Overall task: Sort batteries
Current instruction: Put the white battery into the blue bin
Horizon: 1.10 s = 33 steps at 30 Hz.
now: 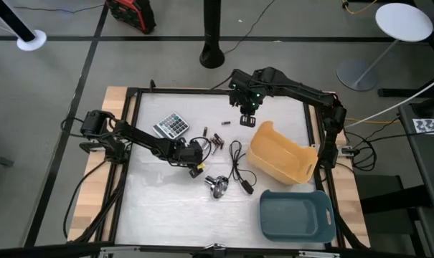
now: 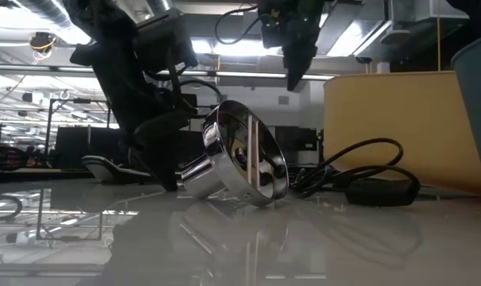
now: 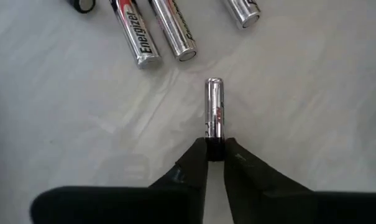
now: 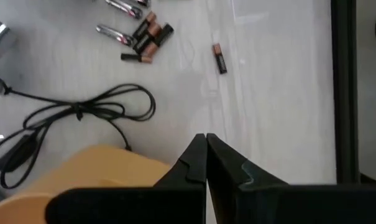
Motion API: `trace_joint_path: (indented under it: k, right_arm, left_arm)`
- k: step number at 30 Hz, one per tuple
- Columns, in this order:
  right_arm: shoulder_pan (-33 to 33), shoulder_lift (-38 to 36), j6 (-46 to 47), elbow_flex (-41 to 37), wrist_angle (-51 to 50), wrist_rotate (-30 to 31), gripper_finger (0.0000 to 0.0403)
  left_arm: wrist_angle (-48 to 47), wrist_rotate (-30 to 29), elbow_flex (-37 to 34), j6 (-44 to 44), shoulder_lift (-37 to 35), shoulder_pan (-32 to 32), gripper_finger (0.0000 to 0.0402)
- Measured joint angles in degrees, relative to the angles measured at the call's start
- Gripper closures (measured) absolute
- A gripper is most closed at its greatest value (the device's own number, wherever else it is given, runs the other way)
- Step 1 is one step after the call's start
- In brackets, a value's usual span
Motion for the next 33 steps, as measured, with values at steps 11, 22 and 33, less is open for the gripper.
trace_joint_path:
  k: [11, 22, 33]
  right_arm:
    - [0.0, 0.0, 0.0, 6.1, -6.9, 9.7, 0.0397]
    - [-0.1, 0.0, -0.2, 7.3, -8.4, 10.1, 0.0397]
    - [-0.2, 0.0, -4.5, 7.2, -10.9, 18.5, 0.0398]
  left_arm:
    - [0.0, 0.5, -0.1, 2.8, -0.3, 0.0, 0.0378]
    - [-0.5, 2.5, -0.3, 2.8, -4.5, -0.1, 0.038]
    - [14.8, 8.1, -0.3, 7.2, -8.9, -1.0, 0.038]
